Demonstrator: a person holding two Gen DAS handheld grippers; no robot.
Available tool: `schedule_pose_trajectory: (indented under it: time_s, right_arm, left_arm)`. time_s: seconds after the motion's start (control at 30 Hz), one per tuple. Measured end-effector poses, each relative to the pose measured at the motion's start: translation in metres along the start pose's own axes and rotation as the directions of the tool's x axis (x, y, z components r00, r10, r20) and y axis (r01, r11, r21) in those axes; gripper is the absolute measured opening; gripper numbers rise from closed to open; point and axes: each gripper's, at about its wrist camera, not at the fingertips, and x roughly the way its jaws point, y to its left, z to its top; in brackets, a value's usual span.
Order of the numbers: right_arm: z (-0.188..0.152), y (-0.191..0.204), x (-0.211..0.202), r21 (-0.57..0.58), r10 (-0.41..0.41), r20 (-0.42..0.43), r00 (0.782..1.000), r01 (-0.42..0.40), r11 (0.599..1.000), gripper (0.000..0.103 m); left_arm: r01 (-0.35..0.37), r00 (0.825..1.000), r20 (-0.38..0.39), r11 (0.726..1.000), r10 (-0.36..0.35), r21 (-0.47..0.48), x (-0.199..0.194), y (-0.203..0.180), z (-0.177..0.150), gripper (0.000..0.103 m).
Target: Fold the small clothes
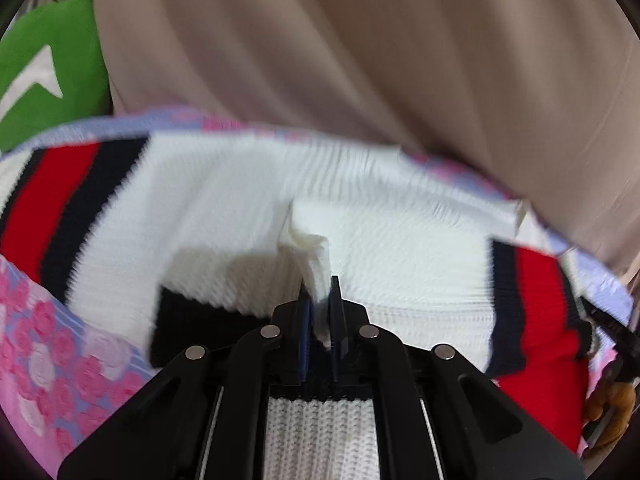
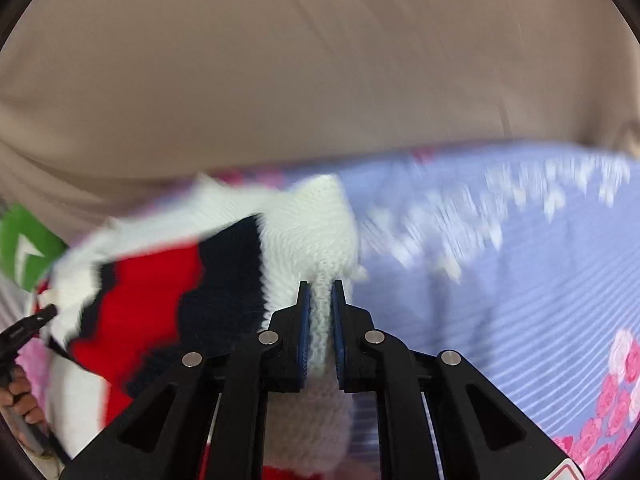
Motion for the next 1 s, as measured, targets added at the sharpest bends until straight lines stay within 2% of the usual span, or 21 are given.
schedule_pose_trajectory:
  time_s: [0.07, 0.13, 0.17, 0.2, 0.27, 0.3, 0.37, 0.43, 0.5, 0.63, 0.7, 0.77, 0.83, 0.9, 0.93, 0.97, 1.0]
  right_arm:
    - [0.0, -0.004, -0.034, 0.023, 0.021, 0.075, 0.997, -0.023, 0.999, 0.01]
    - [-0.006, 0.002, -0.073, -0.024, 0.032, 0.161, 0.986, -0.029, 0.999, 0.015]
    - [-0.011, 0.006, -0.086, -0.047, 0.049, 0.174, 0.984, -0.041, 0.998, 0.017]
    - [-0.018, 0.012, -0.091, -0.075, 0.087, 0.147, 0.985, -0.076, 0.994, 0.017]
    - [-0.027, 0.021, -0.082, -0.12, 0.143, 0.043, 0.989, -0.137, 0.983, 0.016]
    - [-0.036, 0.023, -0.071, -0.153, 0.122, -0.014, 0.992, -0.123, 0.981, 0.015]
    - [-0.051, 0.009, -0.046, -0.215, -0.034, -0.072, 0.997, 0.017, 0.977, 0.003]
    - [-0.051, -0.005, -0.049, -0.168, 0.02, -0.06, 0.998, -0.029, 0.985, 0.0]
    - [-0.049, -0.021, -0.064, -0.092, 0.033, -0.059, 0.998, -0.038, 0.995, 0.0]
    - [-0.051, -0.009, -0.091, -0.172, -0.01, 0.006, 1.0, 0.011, 0.985, 0.0]
    - [-0.063, -0.003, -0.076, -0.192, -0.064, -0.034, 0.997, 0.056, 0.98, 0.0]
    - [-0.059, -0.012, -0.075, -0.152, -0.015, -0.044, 0.999, 0.008, 0.988, 0.0]
    - [-0.049, -0.019, -0.091, -0.125, 0.003, -0.034, 0.999, -0.008, 0.992, 0.0]
    - [-0.033, -0.014, -0.105, -0.132, 0.005, 0.025, 1.0, -0.001, 0.991, 0.009]
    - [-0.023, -0.01, -0.106, -0.135, -0.003, 0.053, 0.999, 0.01, 0.991, 0.018]
    - [-0.012, -0.01, -0.104, -0.133, -0.004, 0.073, 0.997, 0.014, 0.991, 0.037]
    - [0.002, -0.006, -0.095, -0.127, -0.003, 0.076, 0.997, 0.013, 0.992, 0.049]
  left_arm:
    - [-0.01, 0.999, 0.036, 1.0, 0.01, 0.006, 0.001, -0.003, -0.007, 0.007]
    - [-0.012, 0.999, 0.048, 1.0, 0.012, 0.013, -0.002, -0.006, -0.008, 0.007]
    - [-0.013, 0.999, 0.051, 1.0, 0.013, 0.016, -0.002, -0.007, -0.008, 0.008]
    - [-0.018, 0.998, 0.056, 1.0, 0.017, 0.02, -0.001, -0.008, -0.008, 0.009]
    - [-0.026, 0.997, 0.067, 0.999, 0.024, 0.025, -0.001, -0.01, -0.009, 0.009]
    - [-0.029, 0.997, 0.069, 0.999, 0.027, 0.027, -0.002, -0.011, -0.011, 0.009]
    - [-0.027, 0.997, 0.068, 0.999, 0.025, 0.029, -0.001, -0.009, -0.012, 0.01]
    - [-0.008, 0.998, 0.064, 1.0, 0.006, 0.027, -0.005, -0.003, -0.022, 0.013]
    - [0.008, 0.998, 0.062, 1.0, -0.009, 0.021, -0.003, 0.0, -0.022, 0.014]
    - [-0.009, 0.997, 0.071, 1.0, 0.007, 0.022, 0.0, -0.005, -0.023, 0.014]
    - [-0.01, 0.997, 0.075, 1.0, 0.008, 0.026, -0.001, -0.006, -0.025, 0.015]
    - [0.009, 0.997, 0.07, 1.0, -0.01, 0.009, 0.0, -0.003, -0.025, 0.017]
    - [0.027, 0.997, 0.067, 1.0, -0.026, -0.006, 0.002, 0.0, -0.024, 0.017]
    - [0.03, 0.997, 0.068, 1.0, -0.029, -0.008, 0.002, 0.001, -0.024, 0.017]
    - [0.028, 0.997, 0.069, 1.0, -0.027, -0.005, 0.002, 0.001, -0.024, 0.017]
    - [0.025, 0.997, 0.07, 1.0, -0.025, -0.001, 0.002, 0.0, -0.024, 0.017]
    - [0.022, 0.997, 0.07, 1.0, -0.022, 0.003, 0.003, -0.001, -0.024, 0.018]
